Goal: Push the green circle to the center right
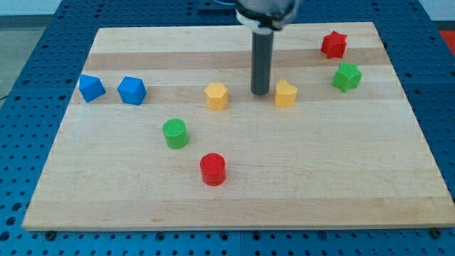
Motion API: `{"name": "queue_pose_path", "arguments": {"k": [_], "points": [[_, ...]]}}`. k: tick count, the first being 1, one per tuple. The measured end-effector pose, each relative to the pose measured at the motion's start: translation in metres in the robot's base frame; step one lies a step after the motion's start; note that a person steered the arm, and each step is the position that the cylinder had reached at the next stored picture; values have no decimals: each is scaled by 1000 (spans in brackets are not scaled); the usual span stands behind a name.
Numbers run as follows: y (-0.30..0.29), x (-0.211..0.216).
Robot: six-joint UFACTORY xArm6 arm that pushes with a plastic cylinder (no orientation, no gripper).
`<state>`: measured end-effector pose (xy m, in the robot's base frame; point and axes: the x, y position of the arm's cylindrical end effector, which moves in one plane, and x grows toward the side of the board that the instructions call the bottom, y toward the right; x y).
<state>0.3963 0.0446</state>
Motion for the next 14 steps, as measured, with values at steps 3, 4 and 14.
{"name": "queue_pose_path", "arguments": {"k": [3, 4, 14], "points": [[-99, 28], [-144, 31], [-32, 51]]}}
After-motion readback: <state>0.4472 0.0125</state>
